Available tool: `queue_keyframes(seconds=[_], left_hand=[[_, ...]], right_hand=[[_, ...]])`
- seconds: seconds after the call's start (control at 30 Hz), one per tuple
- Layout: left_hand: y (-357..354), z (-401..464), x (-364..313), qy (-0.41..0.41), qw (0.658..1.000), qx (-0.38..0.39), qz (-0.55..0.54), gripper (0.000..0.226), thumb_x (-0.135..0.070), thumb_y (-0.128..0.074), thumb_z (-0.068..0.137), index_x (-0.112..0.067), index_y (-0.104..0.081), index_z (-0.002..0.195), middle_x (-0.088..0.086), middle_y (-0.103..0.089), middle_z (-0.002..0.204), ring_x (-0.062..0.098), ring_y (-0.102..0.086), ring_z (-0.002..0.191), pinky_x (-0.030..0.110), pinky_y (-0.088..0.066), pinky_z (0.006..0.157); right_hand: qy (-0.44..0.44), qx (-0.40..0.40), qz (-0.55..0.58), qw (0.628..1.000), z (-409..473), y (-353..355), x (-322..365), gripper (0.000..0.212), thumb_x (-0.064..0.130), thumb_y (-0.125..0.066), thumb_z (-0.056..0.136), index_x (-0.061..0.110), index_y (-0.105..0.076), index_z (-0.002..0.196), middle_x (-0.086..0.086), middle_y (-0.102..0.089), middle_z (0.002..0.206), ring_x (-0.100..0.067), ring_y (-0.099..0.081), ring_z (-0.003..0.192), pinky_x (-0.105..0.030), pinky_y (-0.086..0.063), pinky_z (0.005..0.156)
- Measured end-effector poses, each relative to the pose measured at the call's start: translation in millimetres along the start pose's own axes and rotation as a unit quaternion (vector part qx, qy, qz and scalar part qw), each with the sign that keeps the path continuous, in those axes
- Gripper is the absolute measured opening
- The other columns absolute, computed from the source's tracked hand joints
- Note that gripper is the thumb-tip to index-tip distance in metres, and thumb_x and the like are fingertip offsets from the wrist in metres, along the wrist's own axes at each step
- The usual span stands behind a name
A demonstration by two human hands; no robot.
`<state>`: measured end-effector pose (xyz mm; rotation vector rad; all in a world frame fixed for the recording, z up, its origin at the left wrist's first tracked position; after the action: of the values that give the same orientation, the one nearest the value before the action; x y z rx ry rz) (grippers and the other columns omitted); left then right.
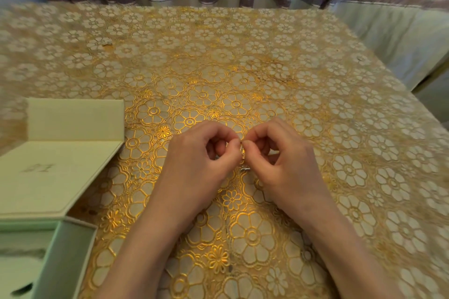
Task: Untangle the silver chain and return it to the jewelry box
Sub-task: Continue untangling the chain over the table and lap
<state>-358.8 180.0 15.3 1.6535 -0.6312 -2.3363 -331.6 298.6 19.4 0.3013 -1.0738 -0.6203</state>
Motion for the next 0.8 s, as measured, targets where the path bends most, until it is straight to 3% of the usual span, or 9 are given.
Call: queue_keyframes(seconds=[0.17, 0.63, 0.8], left_hand=[[0.9, -0.9, -0.8, 0.012, 1.0, 0.002, -0.002, 0.017, -0.007, -0.068, 0.077, -0.022, -0.063, 0.069, -0.012, -0.046, 0.052, -0.001, -0.043, 0.048, 0.006, -0.029, 0.048], [0.0, -1.8, -1.1, 0.029, 0.999, 0.019, -0.022, 0.015, -0.009, -0.066, 0.079, -0.021, -0.062, 0.07, -0.01, -0.048, 0.056, 0.001, -0.042, 0.05, 0.008, -0.03, 0.05], [0.3, -1.9, -0.1, 0.038, 0.999, 0.017, -0.03, 0.017, -0.01, -0.065, 0.081, -0.024, -0.061, 0.07, -0.011, -0.049, 0.054, 0.001, -0.042, 0.049, 0.009, -0.03, 0.049]], right_hand=[[-0.019, 0.005, 0.019, 1.0, 0.6, -0.6, -1.8, 0.006, 0.013, -0.059, 0.077, 0.019, -0.058, 0.076, 0.016, -0.05, 0.072, 0.004, -0.047, 0.067, -0.007, -0.036, 0.061], [-0.07, 0.024, 0.069, 0.995, 1.0, -3.1, -7.5, 0.004, 0.015, -0.056, 0.077, 0.018, -0.056, 0.074, 0.006, -0.053, 0.072, -0.005, -0.047, 0.065, -0.011, -0.037, 0.059], [-0.078, 0.025, 0.081, 0.993, 1.3, -1.9, -9.7, 0.011, 0.018, -0.054, 0.078, 0.027, -0.053, 0.072, 0.008, -0.054, 0.072, -0.001, -0.047, 0.064, -0.01, -0.036, 0.06]])
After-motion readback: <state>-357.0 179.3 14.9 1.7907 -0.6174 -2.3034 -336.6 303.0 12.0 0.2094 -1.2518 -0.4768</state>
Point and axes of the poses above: each hand's wrist, its own z-axis towards the middle knuckle, its own y-axis out of the back of the hand, x = y × z, the point moved 9 cm from there along z, towards the middle knuckle
